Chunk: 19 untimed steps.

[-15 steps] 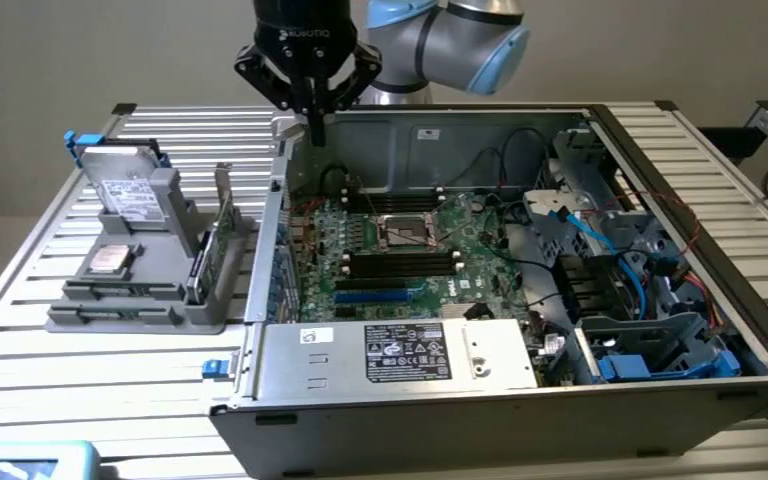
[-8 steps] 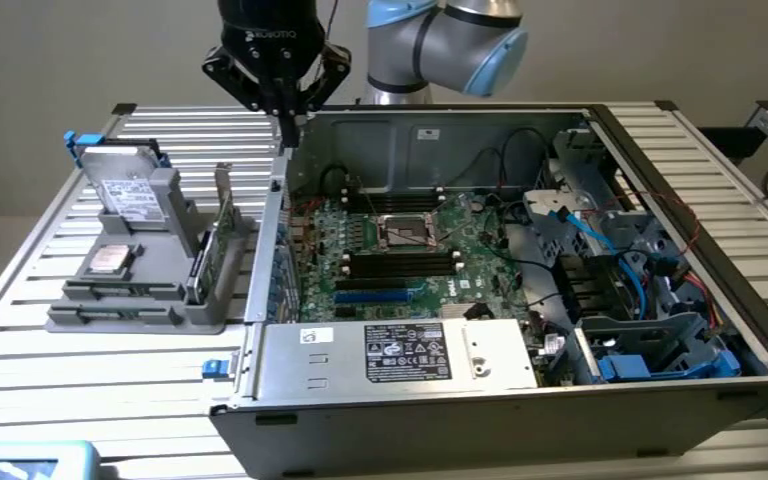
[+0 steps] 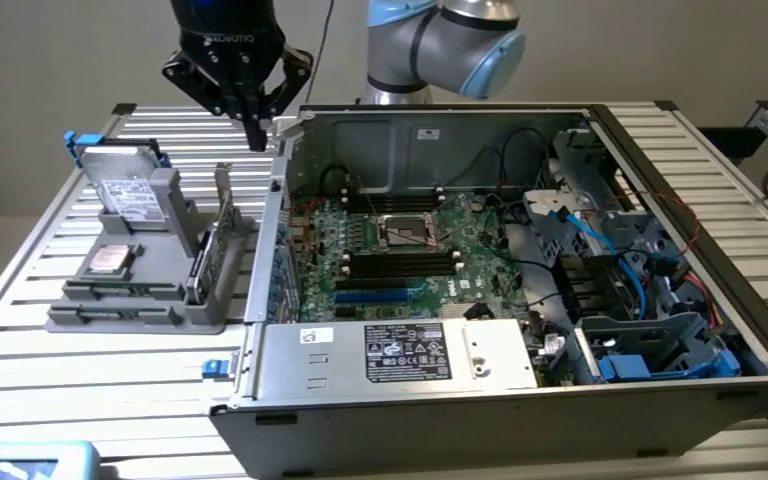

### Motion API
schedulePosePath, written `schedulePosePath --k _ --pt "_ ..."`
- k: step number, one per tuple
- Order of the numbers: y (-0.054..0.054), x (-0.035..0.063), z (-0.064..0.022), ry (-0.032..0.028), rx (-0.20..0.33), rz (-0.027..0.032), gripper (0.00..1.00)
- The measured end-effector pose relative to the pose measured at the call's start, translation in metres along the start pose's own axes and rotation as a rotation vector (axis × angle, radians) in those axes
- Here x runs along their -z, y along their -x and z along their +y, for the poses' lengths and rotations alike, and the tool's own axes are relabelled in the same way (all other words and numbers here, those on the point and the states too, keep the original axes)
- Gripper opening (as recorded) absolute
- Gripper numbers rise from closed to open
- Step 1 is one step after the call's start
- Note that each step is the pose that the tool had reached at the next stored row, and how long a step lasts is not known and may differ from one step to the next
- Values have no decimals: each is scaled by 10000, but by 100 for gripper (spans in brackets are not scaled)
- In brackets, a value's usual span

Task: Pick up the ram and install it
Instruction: 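Reach for the ram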

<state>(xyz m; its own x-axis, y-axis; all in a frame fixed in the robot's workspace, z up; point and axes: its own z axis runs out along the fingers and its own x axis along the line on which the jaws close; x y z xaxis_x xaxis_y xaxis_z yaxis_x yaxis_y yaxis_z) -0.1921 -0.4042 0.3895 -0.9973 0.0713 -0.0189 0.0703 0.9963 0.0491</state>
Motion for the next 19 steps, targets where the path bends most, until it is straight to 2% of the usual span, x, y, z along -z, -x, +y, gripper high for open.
schedulePosePath --k 8,19 --pt "-247 -93 -54 -31 1 2 11" --pt "-741 -212 -131 -58 2 3 11"
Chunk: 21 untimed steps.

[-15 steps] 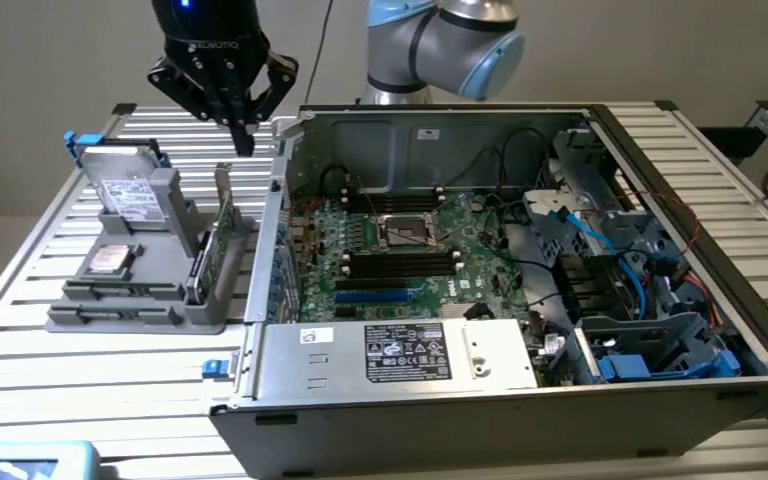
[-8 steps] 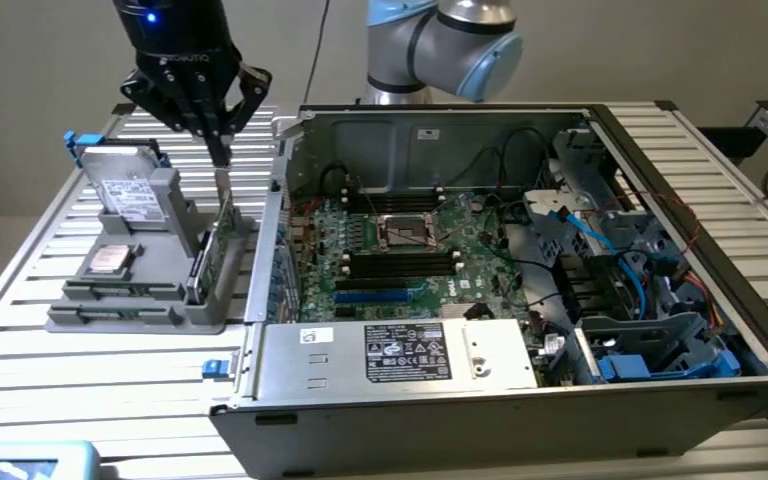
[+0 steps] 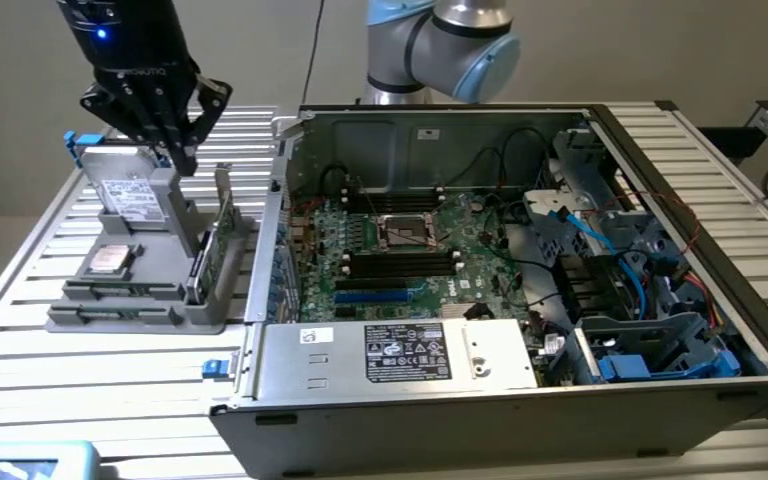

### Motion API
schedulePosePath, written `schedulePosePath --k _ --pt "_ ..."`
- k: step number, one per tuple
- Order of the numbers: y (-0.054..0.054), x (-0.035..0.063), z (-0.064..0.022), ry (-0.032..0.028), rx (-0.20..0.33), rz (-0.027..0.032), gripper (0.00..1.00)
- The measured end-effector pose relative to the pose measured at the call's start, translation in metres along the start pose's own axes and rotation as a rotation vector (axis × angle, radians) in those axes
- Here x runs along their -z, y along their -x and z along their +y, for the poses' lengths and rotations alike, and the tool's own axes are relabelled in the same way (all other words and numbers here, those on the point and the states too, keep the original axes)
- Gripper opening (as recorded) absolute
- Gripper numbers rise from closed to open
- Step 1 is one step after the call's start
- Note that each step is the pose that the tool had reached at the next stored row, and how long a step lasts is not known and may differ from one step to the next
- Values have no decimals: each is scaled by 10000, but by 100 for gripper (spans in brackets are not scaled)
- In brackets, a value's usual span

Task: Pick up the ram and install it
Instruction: 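Reach for the ram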

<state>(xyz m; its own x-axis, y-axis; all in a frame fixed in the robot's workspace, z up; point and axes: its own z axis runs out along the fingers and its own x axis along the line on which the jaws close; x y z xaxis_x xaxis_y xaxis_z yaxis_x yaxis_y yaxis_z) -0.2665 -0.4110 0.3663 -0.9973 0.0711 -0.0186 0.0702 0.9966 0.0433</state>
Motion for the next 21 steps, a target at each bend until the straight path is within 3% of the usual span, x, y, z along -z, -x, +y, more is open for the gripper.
schedulePosePath --k 10,21 --pt "-313 -128 -67 -35 -2 54 11" --pt "-468 -228 -144 -79 4 243 11"
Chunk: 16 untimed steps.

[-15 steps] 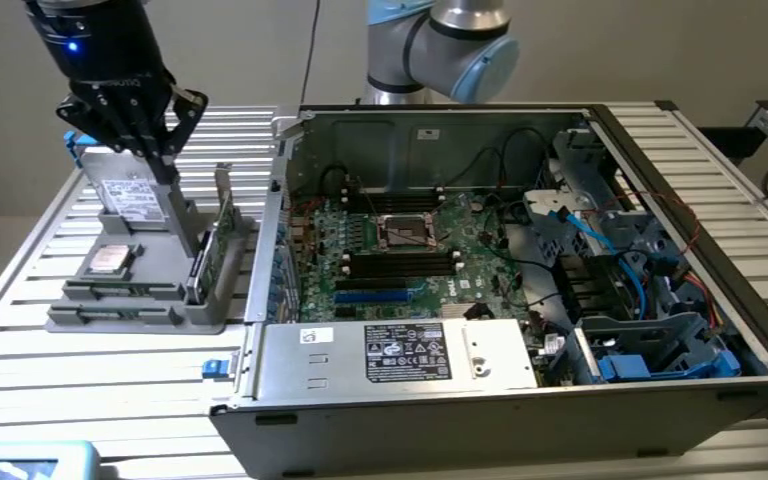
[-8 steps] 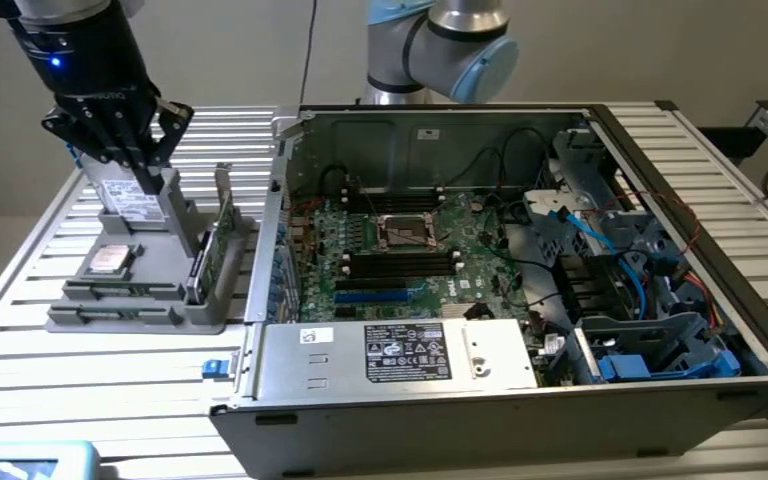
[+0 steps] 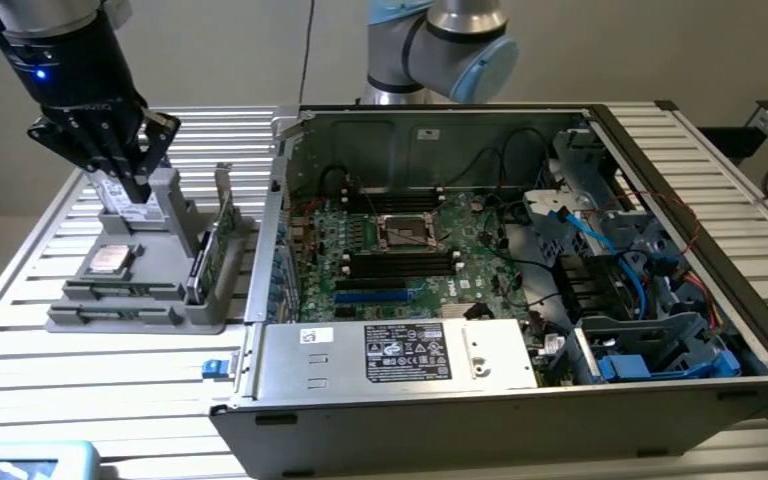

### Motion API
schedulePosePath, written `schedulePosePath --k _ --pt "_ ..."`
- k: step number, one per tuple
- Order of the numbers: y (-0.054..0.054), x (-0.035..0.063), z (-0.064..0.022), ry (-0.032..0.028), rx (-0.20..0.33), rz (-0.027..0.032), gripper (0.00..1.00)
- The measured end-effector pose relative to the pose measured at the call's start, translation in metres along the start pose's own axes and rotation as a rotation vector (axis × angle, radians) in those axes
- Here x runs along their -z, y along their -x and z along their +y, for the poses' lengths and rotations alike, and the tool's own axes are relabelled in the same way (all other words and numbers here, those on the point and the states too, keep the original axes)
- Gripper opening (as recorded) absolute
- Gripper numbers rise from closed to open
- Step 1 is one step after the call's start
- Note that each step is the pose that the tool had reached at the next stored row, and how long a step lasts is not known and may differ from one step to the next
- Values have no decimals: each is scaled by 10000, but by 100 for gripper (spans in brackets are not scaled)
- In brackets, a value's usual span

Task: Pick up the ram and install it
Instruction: 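Reach for the ram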

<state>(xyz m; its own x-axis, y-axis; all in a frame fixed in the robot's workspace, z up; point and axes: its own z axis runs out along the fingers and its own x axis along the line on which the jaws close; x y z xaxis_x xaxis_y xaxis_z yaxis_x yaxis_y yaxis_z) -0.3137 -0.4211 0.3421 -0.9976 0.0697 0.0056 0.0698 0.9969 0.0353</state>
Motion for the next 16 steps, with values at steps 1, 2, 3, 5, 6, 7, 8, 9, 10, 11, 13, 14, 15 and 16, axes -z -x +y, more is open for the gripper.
schedulePosePath --k 1,2,3,5,6,7,8,9,10,11,13,14,15,16 --pt "-22 -10 -5 -5 1 13 11" --pt "-48 -19 -9 -14 0 26 11" --pt "-74 -28 -13 -22 0 34 11" --pt "-132 -44 -19 -50 2 49 11" --pt "-165 -51 -22 -66 4 53 11" --pt "-199 -59 -25 -82 5 58 11" --pt "-234 -67 -28 -99 6 61 11" --pt "-270 -74 -31 -116 7 65 11" --pt "-308 -81 -34 -136 9 67 11" --pt "-343 -89 -37 -147 11 68 11" --pt "-410 -104 -42 -177 24 71 11" --pt "-442 -110 -45 -193 33 73 11" --pt "-474 -117 -47 -208 40 74 11" --pt "-504 -123 -49 -225 48 74 11"
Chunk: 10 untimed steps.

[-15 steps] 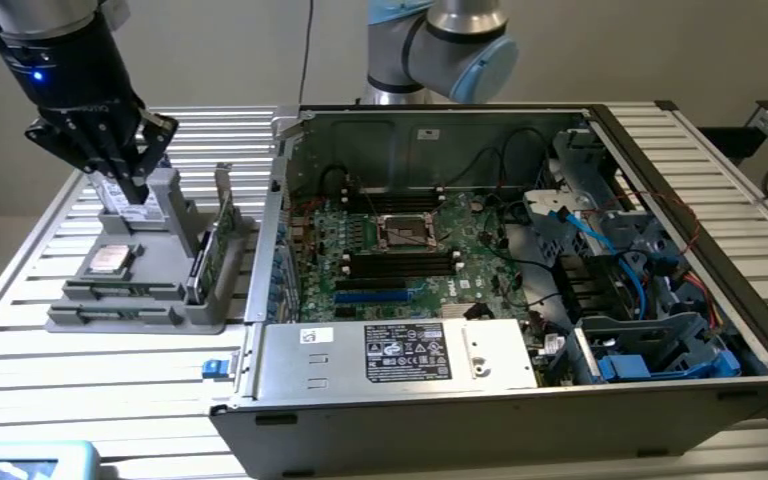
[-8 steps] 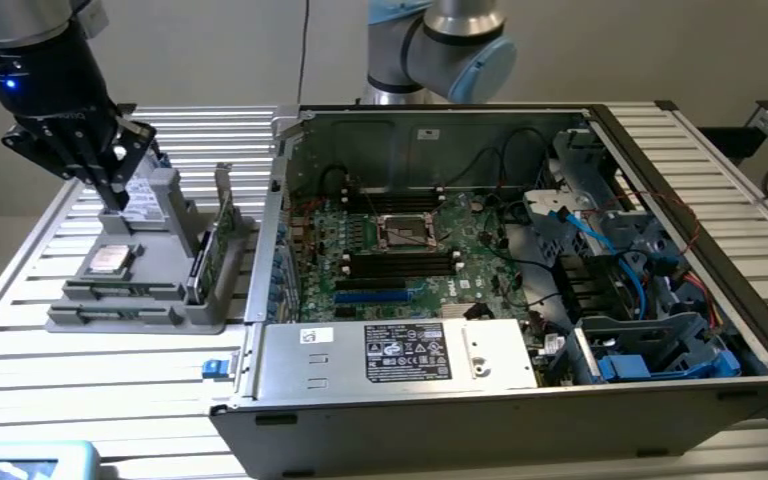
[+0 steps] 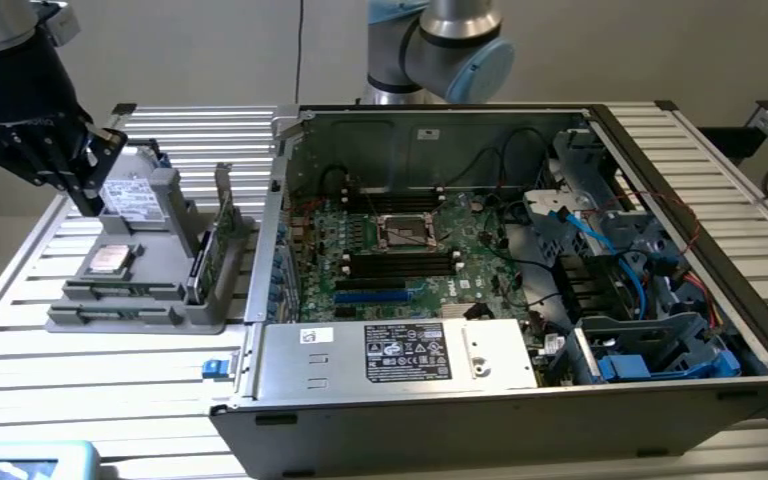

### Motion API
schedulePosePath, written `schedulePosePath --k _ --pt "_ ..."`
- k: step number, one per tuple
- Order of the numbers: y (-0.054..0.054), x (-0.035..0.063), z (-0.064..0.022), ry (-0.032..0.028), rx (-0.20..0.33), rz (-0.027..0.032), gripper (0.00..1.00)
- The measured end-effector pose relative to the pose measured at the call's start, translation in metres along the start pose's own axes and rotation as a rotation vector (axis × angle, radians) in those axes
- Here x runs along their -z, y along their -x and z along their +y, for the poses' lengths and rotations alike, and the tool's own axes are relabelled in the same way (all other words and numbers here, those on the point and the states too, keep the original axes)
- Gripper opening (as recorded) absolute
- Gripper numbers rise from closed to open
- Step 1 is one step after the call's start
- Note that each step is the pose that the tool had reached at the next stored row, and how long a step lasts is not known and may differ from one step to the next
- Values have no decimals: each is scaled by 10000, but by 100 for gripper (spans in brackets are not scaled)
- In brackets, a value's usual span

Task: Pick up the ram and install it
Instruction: 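Reach for the ram, then pick up the ram and move it above insertion slot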

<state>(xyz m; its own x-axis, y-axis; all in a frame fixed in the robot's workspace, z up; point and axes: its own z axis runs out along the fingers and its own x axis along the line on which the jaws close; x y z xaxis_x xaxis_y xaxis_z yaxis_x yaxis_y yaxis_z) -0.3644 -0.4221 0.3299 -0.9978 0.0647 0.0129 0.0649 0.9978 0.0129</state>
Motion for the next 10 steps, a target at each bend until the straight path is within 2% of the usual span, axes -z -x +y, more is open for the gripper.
schedulePosePath --k 2,10 --pt "-27 -11 -2 -27 15 -2 11" --pt "-28 -11 -2 -28 16 -1 11"
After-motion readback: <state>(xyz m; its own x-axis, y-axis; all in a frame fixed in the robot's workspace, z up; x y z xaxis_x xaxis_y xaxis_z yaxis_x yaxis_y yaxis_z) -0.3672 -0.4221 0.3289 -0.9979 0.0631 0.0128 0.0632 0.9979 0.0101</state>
